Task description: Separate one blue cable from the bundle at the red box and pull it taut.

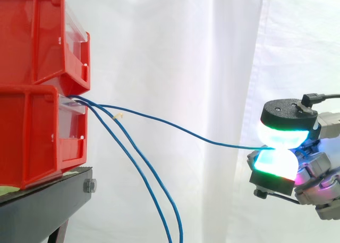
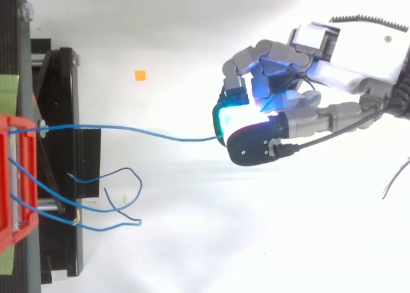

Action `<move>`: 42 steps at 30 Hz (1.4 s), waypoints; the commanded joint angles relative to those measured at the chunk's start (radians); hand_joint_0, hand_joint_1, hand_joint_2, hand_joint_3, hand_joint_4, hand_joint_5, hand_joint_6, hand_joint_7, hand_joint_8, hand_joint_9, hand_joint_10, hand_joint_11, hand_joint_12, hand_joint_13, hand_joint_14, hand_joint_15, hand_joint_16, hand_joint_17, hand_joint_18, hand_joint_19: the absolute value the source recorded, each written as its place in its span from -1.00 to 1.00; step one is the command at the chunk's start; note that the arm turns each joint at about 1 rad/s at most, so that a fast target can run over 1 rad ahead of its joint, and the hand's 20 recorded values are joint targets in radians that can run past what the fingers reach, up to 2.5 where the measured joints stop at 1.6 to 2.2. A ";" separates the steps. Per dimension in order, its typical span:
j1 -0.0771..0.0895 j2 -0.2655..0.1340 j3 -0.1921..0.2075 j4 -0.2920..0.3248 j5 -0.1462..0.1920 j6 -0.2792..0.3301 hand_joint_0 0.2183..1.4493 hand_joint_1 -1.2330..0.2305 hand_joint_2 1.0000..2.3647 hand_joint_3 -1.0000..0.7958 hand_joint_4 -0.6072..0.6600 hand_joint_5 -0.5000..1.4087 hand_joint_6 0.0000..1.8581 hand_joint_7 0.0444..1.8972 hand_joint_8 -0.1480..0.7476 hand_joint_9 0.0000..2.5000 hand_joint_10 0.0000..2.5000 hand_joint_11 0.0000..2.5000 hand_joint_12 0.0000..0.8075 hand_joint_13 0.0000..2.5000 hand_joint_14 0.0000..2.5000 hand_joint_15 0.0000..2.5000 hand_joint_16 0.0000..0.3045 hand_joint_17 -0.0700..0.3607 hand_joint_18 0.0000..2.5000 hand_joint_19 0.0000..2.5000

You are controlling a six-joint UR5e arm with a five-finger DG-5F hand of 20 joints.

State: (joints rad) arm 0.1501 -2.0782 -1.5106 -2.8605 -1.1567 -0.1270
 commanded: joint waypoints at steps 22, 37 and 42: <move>0.000 0.000 0.000 0.001 0.002 -0.014 -0.34 -0.43 -0.97 0.07 -0.12 -0.60 -0.03 0.28 -0.08 -0.64 1.00 1.00 0.13 -0.33 1.00 0.28 -0.68 -0.17 0.11 0.28; 0.000 0.000 0.000 0.001 0.002 -0.014 -0.33 -0.43 -0.97 0.07 -0.12 -0.60 -0.03 0.28 -0.06 -0.63 1.00 1.00 0.15 -0.33 1.00 0.29 -0.68 -0.16 0.12 0.27; 0.002 0.000 0.000 0.001 0.003 -0.014 -0.33 -0.43 -0.97 0.07 -0.12 -0.60 -0.03 0.27 -0.06 -0.63 1.00 1.00 0.14 -0.32 1.00 0.28 -0.68 -0.17 0.12 0.28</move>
